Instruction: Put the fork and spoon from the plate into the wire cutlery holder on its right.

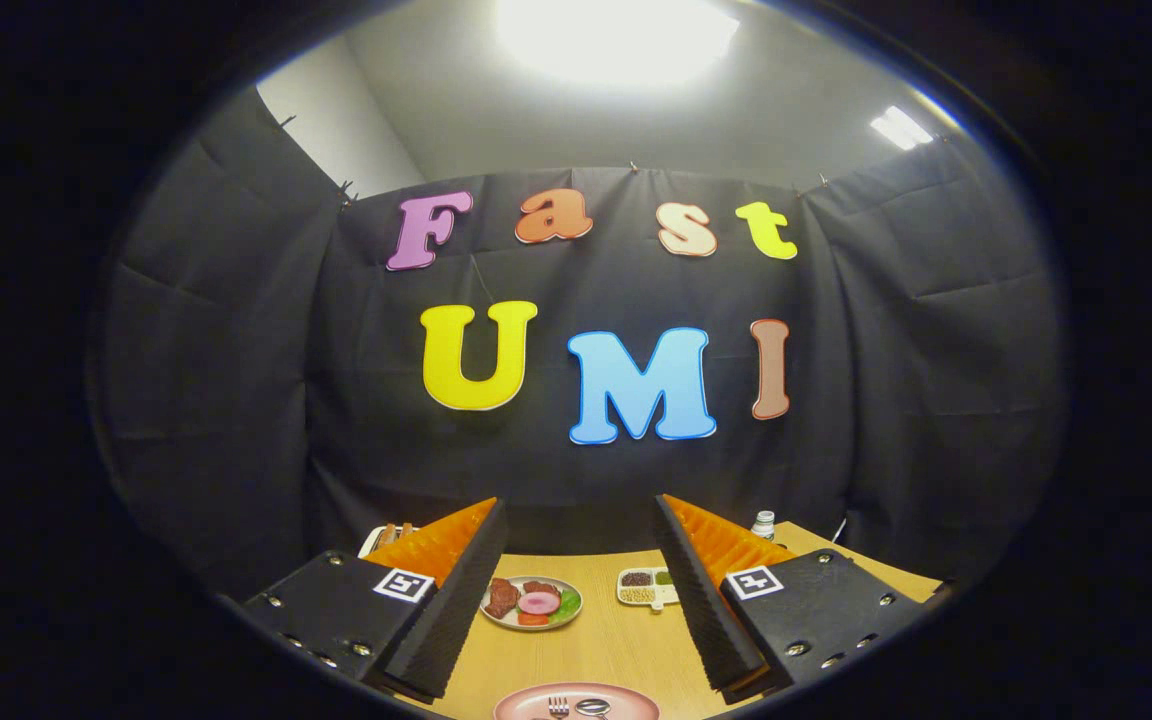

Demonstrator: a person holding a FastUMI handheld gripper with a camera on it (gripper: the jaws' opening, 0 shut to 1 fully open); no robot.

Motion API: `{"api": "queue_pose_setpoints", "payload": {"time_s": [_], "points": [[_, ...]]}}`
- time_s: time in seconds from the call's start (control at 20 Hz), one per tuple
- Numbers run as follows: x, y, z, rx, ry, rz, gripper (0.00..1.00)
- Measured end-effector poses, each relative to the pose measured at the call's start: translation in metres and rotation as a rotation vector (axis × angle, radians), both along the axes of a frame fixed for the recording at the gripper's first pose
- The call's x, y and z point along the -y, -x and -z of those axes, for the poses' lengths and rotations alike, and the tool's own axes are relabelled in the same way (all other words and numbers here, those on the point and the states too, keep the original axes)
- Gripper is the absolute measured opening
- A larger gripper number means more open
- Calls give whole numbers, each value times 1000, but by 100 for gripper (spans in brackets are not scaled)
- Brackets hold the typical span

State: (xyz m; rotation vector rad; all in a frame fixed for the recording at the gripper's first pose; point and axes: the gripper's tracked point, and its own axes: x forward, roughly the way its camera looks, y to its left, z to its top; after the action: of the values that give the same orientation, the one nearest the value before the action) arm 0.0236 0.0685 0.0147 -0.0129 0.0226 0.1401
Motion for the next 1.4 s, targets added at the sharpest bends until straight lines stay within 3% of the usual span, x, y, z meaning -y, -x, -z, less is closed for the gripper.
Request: {"api": "queue_pose_setpoints", "payload": {"time_s": [0.15,0.65,0.85,0.95,1.2,1.4], "points": [[13,4,44,-168,90,43,90],[31,33,175,-675,213,61,91],[45,53,223,-881,331,56,91],[49,56,245,-953,388,45,84],[49,70,289,-1121,473,3,84],[46,70,315,-1191,464,-11,83]]}}
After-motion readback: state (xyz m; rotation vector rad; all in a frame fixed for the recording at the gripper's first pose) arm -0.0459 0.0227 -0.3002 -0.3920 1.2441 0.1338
